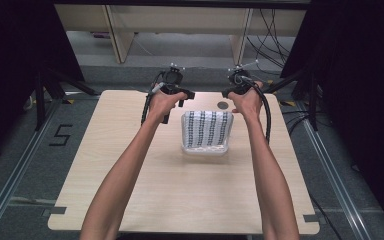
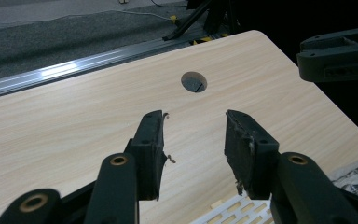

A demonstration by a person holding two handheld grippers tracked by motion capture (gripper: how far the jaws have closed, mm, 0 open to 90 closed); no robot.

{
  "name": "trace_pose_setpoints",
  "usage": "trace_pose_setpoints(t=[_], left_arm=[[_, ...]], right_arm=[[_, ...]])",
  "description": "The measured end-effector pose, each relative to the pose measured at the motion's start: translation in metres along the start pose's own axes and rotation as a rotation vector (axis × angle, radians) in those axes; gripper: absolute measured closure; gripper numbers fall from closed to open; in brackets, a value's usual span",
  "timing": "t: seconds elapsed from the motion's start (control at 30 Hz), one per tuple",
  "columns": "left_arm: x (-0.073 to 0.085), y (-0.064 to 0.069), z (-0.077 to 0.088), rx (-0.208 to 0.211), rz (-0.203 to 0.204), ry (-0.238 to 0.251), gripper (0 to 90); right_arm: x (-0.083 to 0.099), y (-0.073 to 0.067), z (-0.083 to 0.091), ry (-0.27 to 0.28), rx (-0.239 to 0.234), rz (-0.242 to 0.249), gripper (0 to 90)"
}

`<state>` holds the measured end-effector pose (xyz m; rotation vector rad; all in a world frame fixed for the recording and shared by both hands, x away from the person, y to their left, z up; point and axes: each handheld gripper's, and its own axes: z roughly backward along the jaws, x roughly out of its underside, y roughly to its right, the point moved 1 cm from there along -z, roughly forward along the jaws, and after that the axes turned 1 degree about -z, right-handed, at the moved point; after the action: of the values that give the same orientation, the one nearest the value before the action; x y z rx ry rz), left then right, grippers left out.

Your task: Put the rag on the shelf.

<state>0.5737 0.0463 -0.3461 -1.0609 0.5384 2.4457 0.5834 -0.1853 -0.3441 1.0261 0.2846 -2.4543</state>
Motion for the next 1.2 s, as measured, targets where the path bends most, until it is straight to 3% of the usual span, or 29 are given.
trace_pose_setpoints(t=[0.23, 0.4, 0.43, 0.7, 0.8, 0.83, 0.9, 1.0, 1.2], left_arm=[[0.002, -0.005, 0.006, -0.005, -0.002, 0.005, 57.1], [0.004, -0.009, 0.013, -0.005, 0.003, 0.016, 56.7], [0.004, -0.01, 0.015, -0.003, 0.007, 0.017, 56.2], [0.007, -0.012, 0.026, 0.012, 0.005, 0.022, 52.6], [0.007, -0.012, 0.03, 0.007, -0.004, 0.025, 51.9], [0.007, -0.012, 0.031, 0.006, -0.008, 0.025, 51.5], [0.008, -0.011, 0.032, 0.009, -0.008, 0.026, 49.6], [0.008, -0.008, 0.036, 0.02, -0.007, 0.033, 41.8], [0.013, -0.004, 0.047, 0.038, -0.01, 0.02, 31.0]], right_arm=[[0.0, 0.0, 0.003, -0.005, 0.005, -0.007, 76.1], [0.001, 0.003, 0.006, 0.005, 0.003, 0.019, 75.0], [0.001, 0.003, 0.006, 0.003, -0.016, 0.007, 74.8], [0.007, 0.006, 0.015, 0.02, -0.018, 0.0, 70.8], [0.008, 0.007, 0.018, 0.032, -0.022, 0.0, 66.8], [0.008, 0.005, 0.02, 0.026, -0.023, -0.022, 66.3], [0.009, 0.006, 0.023, 0.034, -0.026, -0.011, 63.6], [0.01, 0.005, 0.027, 0.041, -0.015, -0.032, 52.0], [0.014, 0.003, 0.04, 0.067, -0.028, -0.029, 39.4]])
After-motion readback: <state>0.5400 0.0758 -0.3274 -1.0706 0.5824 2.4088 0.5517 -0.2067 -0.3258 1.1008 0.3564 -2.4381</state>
